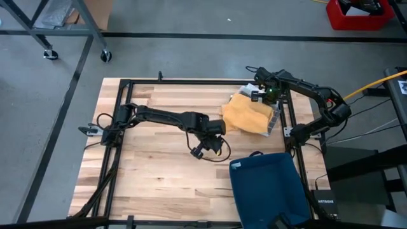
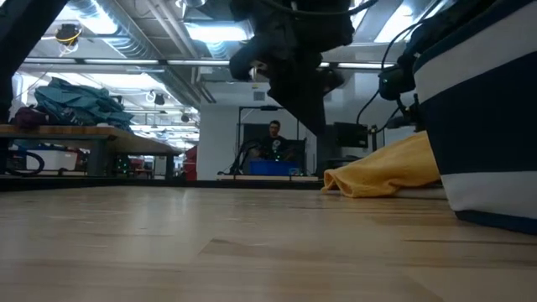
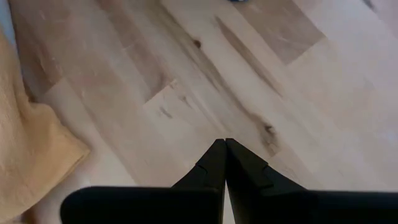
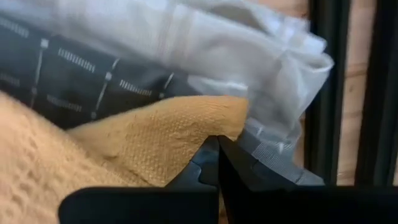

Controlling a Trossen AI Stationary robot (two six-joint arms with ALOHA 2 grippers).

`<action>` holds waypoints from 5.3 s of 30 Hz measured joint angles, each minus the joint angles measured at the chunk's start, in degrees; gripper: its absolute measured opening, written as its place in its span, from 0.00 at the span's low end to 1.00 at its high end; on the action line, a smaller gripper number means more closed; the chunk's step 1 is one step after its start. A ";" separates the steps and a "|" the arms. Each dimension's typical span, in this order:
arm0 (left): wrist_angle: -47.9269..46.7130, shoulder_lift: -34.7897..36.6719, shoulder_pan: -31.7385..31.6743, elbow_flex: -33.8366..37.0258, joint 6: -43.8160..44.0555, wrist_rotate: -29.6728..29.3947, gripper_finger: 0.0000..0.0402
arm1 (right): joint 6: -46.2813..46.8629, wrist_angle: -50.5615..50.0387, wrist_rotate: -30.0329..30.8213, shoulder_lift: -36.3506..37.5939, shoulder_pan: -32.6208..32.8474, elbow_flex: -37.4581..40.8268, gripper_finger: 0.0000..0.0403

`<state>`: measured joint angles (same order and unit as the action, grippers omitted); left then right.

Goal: Fold towel
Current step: Stack the yellow towel on top of the gray towel, then adjust the stack of towels, then adjust the blue bin

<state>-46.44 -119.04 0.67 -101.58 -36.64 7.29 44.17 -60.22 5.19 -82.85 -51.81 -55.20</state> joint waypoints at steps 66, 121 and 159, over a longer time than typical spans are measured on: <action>2.52 -0.02 -2.44 -0.02 -0.94 -0.33 0.00 | -2.12 -9.33 -9.78 -22.28 -11.98 -28.48 0.01; 1.44 -0.04 -7.44 -0.04 1.14 -0.44 0.00 | -7.35 3.17 -33.23 -35.60 -4.46 -28.70 0.01; -1.90 4.43 -7.34 -0.12 0.92 -0.55 0.00 | -4.21 20.59 -49.48 -35.48 7.20 -36.32 0.01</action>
<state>-48.34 -114.62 -6.67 -101.70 -35.72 6.74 39.96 -39.63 -44.29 -118.33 -44.61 -91.52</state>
